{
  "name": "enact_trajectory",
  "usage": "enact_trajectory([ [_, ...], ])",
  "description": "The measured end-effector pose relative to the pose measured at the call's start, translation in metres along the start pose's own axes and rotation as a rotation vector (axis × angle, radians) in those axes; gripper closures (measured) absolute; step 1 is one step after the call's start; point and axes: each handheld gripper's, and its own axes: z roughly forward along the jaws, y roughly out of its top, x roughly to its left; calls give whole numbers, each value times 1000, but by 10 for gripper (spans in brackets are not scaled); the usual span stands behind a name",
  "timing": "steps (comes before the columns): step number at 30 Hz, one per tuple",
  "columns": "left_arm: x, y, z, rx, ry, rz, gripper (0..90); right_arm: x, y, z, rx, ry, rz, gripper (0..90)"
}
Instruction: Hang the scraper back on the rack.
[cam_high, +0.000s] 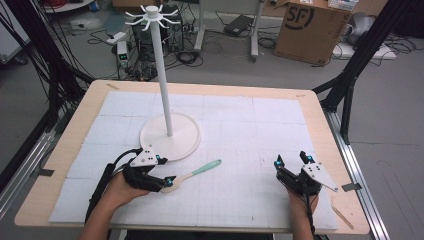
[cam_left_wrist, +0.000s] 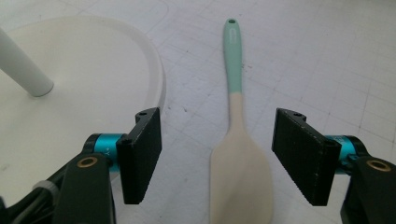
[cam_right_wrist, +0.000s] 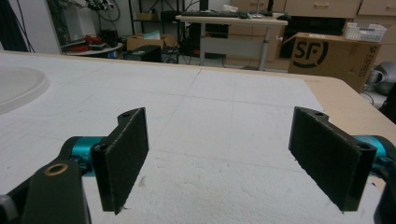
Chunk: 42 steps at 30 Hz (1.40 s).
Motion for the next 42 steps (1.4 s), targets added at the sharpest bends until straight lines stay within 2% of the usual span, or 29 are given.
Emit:
enact_trajectory([
  [5, -1, 6, 3, 57, -8, -6, 332, 0, 0, 0, 0, 0, 0, 190],
  [9, -1, 13, 7, 93, 14, -22, 339, 0, 0, 0, -1, 0, -1, 190],
  [11, -1, 17, 8, 117, 27, -17, 376, 0, 0, 0, 0, 1, 1, 190],
  [15, -3, 27, 9, 164, 10, -33, 368, 0, 0, 0, 1, 0, 1, 190],
  [22, -10, 46, 18, 262, 24, -13, 349, 0, 0, 0, 4, 1, 7, 190],
  [24, -12, 50, 21, 278, 8, -5, 349, 0, 0, 0, 5, 1, 4, 190],
  [26, -14, 54, 24, 308, 14, 8, 348, 0, 0, 0, 5, 1, 2, 190],
  [31, -15, 61, 34, 379, 13, -5, 348, 0, 0, 0, 5, 2, 5, 190],
  [33, -14, 63, 39, 424, 5, -20, 349, 0, 0, 0, 5, 2, 2, 190],
  [36, -13, 67, 42, 452, -1, -30, 348, 0, 0, 0, 4, 2, 3, 191],
  [39, -12, 70, 45, 477, -7, -23, 349, 0, 0, 0, 3, 0, 6, 190],
  [42, -12, 72, 49, 529, -10, -9, 350, 0, 0, 0, 4, 1, 7, 191],
])
